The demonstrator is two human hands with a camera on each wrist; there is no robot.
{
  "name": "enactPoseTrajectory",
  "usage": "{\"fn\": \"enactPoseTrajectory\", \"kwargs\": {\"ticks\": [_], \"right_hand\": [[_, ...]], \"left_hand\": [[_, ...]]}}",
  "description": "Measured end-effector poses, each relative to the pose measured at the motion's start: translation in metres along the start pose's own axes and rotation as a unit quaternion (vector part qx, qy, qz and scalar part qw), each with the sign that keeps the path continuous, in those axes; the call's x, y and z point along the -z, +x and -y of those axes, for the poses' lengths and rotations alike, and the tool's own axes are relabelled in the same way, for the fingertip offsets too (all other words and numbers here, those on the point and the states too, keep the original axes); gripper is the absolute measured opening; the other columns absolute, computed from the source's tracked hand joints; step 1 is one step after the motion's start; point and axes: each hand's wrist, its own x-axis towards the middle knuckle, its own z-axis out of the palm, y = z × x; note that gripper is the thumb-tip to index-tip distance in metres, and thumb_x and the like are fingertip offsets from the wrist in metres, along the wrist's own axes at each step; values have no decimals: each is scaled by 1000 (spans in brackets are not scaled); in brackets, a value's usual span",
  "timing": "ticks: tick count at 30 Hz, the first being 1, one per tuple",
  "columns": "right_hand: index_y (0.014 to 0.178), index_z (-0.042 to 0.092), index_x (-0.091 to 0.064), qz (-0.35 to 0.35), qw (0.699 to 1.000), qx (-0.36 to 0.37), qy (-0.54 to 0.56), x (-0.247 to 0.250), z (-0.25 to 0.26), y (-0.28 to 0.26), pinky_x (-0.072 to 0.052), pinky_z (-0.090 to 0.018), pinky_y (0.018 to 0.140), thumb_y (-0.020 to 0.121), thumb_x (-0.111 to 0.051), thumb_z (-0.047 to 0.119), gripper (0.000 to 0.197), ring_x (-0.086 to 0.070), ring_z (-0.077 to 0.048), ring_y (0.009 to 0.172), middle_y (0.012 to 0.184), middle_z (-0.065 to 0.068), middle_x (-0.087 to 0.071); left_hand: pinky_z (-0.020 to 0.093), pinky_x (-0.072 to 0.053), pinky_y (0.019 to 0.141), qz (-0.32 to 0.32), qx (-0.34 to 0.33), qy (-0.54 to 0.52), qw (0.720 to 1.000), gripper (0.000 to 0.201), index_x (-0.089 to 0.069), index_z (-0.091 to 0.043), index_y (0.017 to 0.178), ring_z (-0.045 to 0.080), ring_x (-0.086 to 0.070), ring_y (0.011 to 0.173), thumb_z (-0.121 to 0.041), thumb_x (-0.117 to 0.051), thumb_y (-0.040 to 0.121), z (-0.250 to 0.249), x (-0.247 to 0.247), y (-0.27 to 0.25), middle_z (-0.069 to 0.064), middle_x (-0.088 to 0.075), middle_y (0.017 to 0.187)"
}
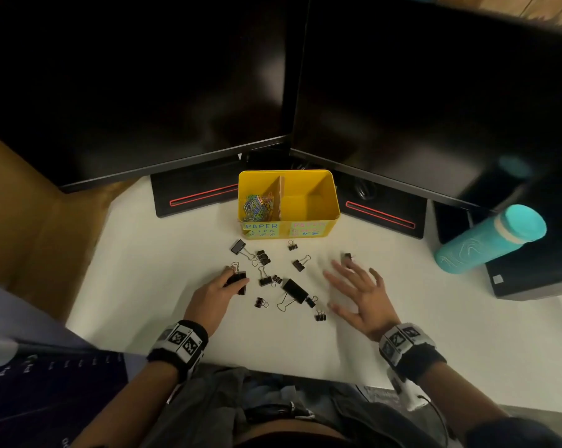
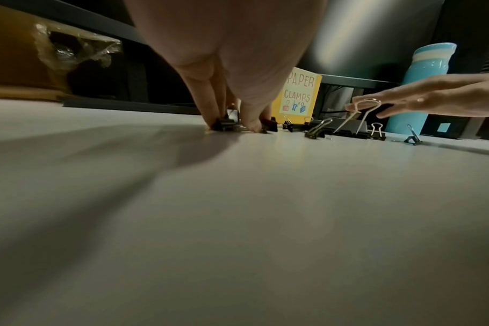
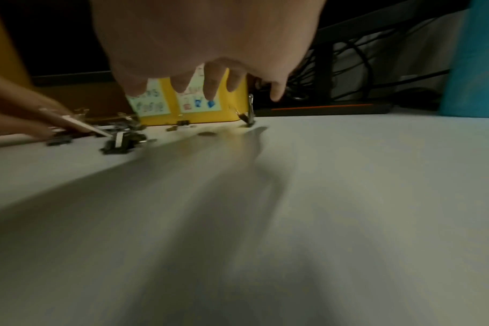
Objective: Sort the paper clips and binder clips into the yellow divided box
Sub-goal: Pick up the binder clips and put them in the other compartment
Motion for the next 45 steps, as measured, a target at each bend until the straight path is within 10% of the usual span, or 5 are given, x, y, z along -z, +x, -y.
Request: {"fn": "enactPoseTrajectory", "kwargs": {"ticks": [9,18,24,37,45], "right_hand": [[104,15,-70,-93,995,-17,22,-28,11,13,-52,-29,53,71,-73,-4,39,-62,-24,68,81,-3,-70],[104,17,-72,-74,992,-13,98,-20,6,14,-49,-22,81,79,-72,7,27,-65,-16,89,104,-3,-70],[89,12,-75,-68,996,28,51,-19,0,7,-57,-29,71,66,-76,-10,32,-68,-22,81,92,-6,-71],[91,12,-69,-218,974,34,51,17,76,114,-49,-28,55,79,-65,1,17,-58,-19,80,88,-5,-64],[109,17,-64,-129,988,45,71,33,97,199,-56,-36,62,85,-62,9,25,-62,-20,84,106,-3,-63]], "left_hand": [[34,-58,52,-13,-28,10,999,45,-71,-11,93,27,-66,80,7,-82,53,-8,3,6,12,-66,92],[38,-59,68,-69,42,-64,995,57,-63,-20,116,23,-63,91,11,-69,68,9,10,2,9,-63,109],[41,-44,94,128,-42,68,989,83,-27,-42,140,19,-24,133,-75,-46,66,8,19,-14,-1,-21,153],[29,-54,49,-38,-104,104,988,63,-66,-20,110,23,-60,88,6,-82,55,20,-2,-4,12,-66,101],[41,-57,69,-83,39,-5,996,35,-62,-19,109,33,-64,87,-20,-35,88,13,7,3,12,-64,106]]}}
